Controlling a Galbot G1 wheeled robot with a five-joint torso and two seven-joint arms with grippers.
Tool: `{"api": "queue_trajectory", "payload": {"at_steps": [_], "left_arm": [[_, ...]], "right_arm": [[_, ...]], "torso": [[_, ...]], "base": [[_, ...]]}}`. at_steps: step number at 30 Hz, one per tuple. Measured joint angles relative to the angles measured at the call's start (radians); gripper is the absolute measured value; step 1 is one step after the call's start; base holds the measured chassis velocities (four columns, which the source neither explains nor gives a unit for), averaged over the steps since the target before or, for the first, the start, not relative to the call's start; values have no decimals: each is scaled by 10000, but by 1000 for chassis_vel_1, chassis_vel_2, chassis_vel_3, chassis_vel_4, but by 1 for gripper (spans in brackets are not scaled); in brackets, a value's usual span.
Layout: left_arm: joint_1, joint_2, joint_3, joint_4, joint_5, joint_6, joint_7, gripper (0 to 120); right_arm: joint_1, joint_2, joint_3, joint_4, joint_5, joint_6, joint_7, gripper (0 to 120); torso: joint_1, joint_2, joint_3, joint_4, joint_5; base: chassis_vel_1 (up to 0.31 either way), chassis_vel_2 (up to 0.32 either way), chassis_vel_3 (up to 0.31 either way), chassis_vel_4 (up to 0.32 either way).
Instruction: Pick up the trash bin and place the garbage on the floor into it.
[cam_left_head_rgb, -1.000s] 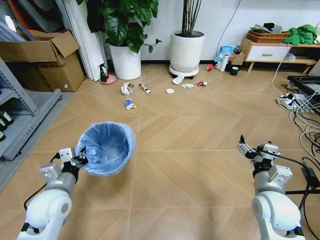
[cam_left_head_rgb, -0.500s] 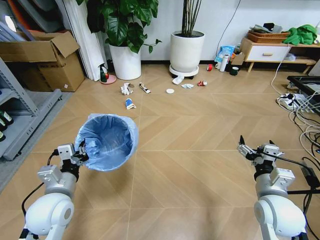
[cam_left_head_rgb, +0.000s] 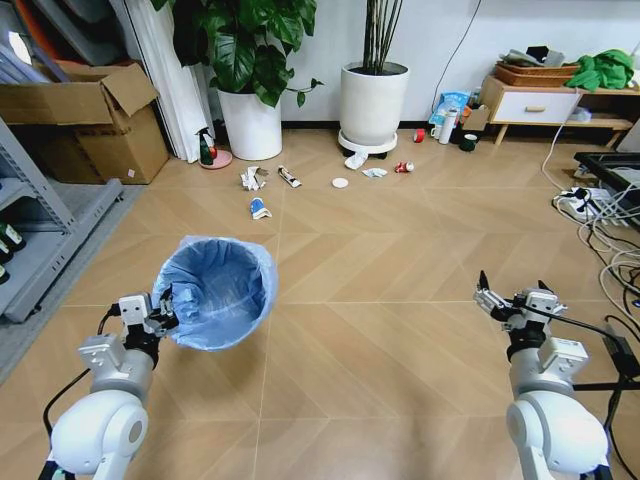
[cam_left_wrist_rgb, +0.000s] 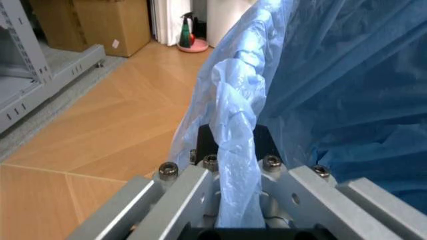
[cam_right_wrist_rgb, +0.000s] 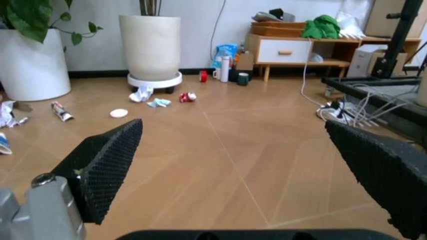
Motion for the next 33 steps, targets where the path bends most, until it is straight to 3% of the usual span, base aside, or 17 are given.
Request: {"api": "queue_trajectory", "payload": {"at_steps": [33], "left_arm": [[-47,-29,176,73,111,68,134,0]], "right_arm": [[61,-68,-181,-296,-86,29,-19,100]], "torso": [[0,0,0,0,1]], "base": [[-72,103,70,-105]]}}
